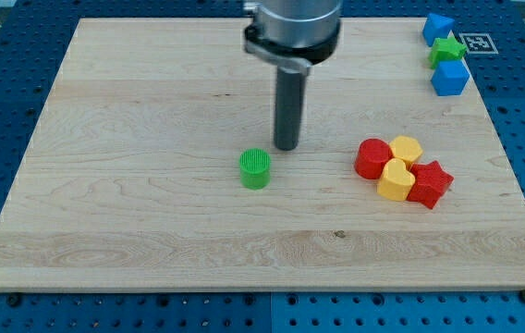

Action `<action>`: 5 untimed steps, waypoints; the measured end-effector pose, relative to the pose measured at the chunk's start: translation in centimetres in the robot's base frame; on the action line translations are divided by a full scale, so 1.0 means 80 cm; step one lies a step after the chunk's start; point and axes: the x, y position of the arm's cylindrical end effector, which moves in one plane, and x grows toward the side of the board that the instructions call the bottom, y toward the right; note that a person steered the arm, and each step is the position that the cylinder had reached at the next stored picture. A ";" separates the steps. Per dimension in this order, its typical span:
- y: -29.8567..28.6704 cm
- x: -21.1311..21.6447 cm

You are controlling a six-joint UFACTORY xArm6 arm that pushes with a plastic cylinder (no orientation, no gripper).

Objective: Push the green circle towards the top left side of the red circle

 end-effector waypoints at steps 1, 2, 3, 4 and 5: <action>-0.024 0.007; -0.061 0.013; -0.081 0.041; -0.034 0.070; 0.016 0.070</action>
